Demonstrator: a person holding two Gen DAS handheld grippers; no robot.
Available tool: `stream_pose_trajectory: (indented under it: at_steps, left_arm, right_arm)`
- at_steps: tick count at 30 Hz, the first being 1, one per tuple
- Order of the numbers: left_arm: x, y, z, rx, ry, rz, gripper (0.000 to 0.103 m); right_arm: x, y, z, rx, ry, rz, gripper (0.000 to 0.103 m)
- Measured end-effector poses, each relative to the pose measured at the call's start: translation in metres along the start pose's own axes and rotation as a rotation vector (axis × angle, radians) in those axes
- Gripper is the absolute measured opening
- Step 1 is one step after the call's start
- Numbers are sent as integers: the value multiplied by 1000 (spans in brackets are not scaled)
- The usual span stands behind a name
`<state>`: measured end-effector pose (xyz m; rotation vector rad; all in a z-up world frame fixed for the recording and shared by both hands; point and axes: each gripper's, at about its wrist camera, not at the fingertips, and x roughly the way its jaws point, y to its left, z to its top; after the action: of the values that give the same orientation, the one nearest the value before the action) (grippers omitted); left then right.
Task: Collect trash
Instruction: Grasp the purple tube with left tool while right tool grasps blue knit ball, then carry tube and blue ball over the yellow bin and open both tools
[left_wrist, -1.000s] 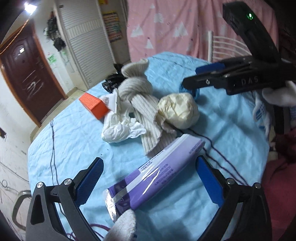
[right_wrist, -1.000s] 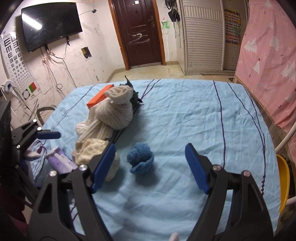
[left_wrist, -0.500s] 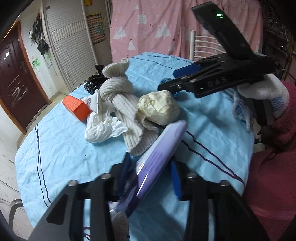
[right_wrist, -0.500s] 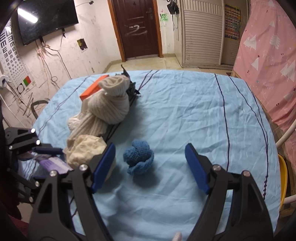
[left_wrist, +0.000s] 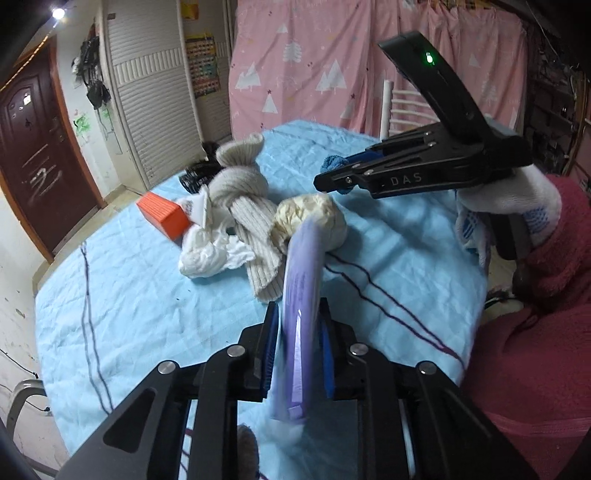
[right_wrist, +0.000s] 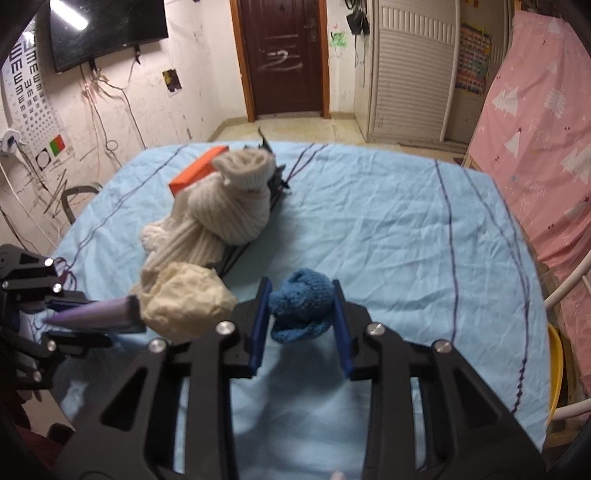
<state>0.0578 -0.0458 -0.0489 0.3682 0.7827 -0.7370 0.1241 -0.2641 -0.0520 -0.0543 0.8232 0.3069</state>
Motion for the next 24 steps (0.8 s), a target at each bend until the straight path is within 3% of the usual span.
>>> stream_pose_trajectory:
  at_steps: [4,10,12,14,24]
  left_arm:
    - [-10,1,4,-6,-21,22,12]
    - [9,-1,5,5,70,52,7]
    - [12,-1,6,-5,77,60,0]
    - [14,-3,9,-18,82,78,0]
    - [-4,-5,26,-52,40,128,0]
  right_arm:
    - [-11,-8,2,18,-35,8,30]
    - [-16,-22,-2,41,-40,21,30]
    - [-18,-26,-4,50,-43,24,30]
    - [-20,-30,-6,57,-48,25,30]
    - [-49,-64,-8,120,-139,-10,30]
